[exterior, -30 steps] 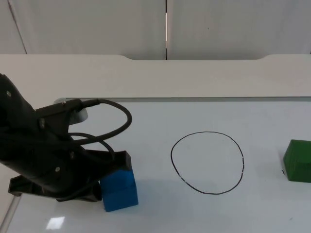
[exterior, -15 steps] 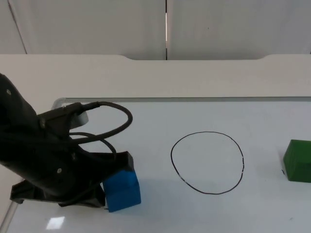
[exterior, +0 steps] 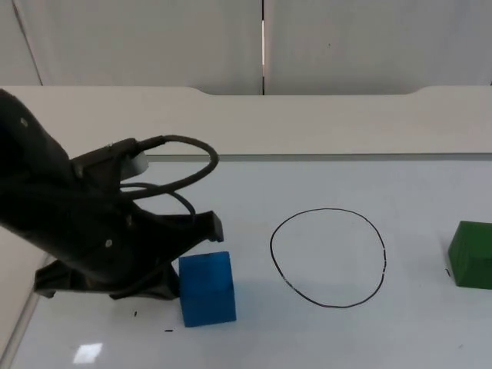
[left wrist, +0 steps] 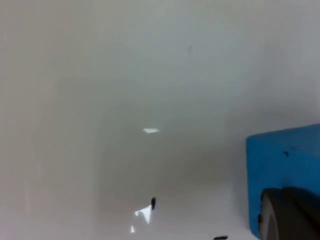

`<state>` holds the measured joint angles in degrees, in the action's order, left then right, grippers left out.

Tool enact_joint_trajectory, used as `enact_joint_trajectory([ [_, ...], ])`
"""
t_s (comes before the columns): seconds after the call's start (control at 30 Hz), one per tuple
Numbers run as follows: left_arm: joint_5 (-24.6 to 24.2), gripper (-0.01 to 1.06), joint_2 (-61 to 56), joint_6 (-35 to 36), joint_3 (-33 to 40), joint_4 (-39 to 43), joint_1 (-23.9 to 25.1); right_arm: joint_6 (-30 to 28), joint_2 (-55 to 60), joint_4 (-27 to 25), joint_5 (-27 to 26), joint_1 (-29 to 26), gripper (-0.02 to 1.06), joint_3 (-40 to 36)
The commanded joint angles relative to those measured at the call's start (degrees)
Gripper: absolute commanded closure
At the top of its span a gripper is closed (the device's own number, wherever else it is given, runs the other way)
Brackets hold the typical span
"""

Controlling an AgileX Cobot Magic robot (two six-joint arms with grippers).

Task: Push the two cubes into the marked area.

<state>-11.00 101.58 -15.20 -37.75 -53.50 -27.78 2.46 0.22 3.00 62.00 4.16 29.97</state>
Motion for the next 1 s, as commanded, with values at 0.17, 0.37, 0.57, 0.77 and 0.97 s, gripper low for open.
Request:
enact_joint_trajectory([
  [0.17,-0.87,1.05,0.16,-0.96,-0.57,-1.19,-0.28,-0.5,-0.22,-0.35,-0.17,-0.45,-0.01,-0.43],
  [0.37,-3.3,1.05,0.16,-1.47,-0.57,-0.35,-0.28,-0.5,-0.22,-0.35,-0.17,-0.45,-0.01,-0.43],
  [0.57,-2.94,1.05,1.09,-1.47,-0.57,-1.39,-0.28,-0.5,-0.22,-0.35,-0.17,-0.45,-0.01,-0.43],
  [0.77,-2.68,1.05,2.56,-1.47,-0.57,-2.0,-0.53,-0.5,-0.22,-0.35,-0.17,-0.45,-0.01,-0.43],
  [0.97,-3.05,1.05,2.56,-1.47,-0.71,-2.71,-2.33,-0.47,-0.22,-0.35,-0.17,-0.33,-0.01,-0.43],
])
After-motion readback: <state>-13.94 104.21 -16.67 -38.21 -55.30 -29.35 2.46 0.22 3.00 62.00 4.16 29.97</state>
